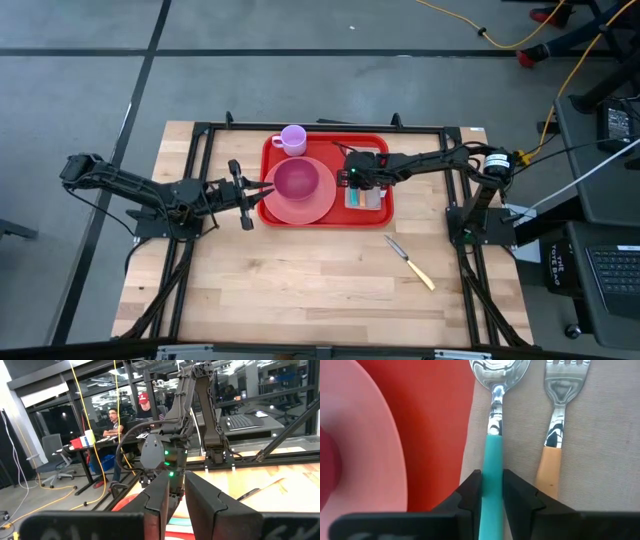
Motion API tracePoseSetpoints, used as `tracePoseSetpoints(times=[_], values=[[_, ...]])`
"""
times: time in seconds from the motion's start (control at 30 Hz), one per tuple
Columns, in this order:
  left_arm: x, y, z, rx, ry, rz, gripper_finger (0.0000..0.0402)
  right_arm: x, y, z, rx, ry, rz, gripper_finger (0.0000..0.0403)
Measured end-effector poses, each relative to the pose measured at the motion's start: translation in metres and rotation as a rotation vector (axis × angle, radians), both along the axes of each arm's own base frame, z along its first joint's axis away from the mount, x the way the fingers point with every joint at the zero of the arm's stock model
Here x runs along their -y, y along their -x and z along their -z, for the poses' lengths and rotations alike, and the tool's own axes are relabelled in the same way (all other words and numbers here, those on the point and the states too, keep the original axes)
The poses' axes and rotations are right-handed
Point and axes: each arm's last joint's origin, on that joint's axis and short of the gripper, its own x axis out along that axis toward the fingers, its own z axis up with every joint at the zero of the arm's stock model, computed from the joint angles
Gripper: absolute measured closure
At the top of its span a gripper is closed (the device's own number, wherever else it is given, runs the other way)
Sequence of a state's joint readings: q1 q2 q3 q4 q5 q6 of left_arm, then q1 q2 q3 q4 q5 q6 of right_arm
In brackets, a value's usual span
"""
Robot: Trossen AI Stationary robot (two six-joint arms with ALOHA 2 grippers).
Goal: Set up tray
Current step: Put the blue spoon beside the orange fork on the brown napkin
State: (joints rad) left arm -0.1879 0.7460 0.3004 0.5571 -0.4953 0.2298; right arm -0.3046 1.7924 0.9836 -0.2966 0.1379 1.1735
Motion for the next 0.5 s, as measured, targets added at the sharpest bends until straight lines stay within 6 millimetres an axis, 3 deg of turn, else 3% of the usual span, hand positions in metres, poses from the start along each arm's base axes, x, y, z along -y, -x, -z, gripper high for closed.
tracePoseSetpoints(times=[0.5], values=[[0.0000, 0.0000, 0.0000, 0.000, 0.000, 0.000, 0.0347, 0.0000, 0.0000, -0.0001, 0.006, -0.007, 0.021, 0.0319]])
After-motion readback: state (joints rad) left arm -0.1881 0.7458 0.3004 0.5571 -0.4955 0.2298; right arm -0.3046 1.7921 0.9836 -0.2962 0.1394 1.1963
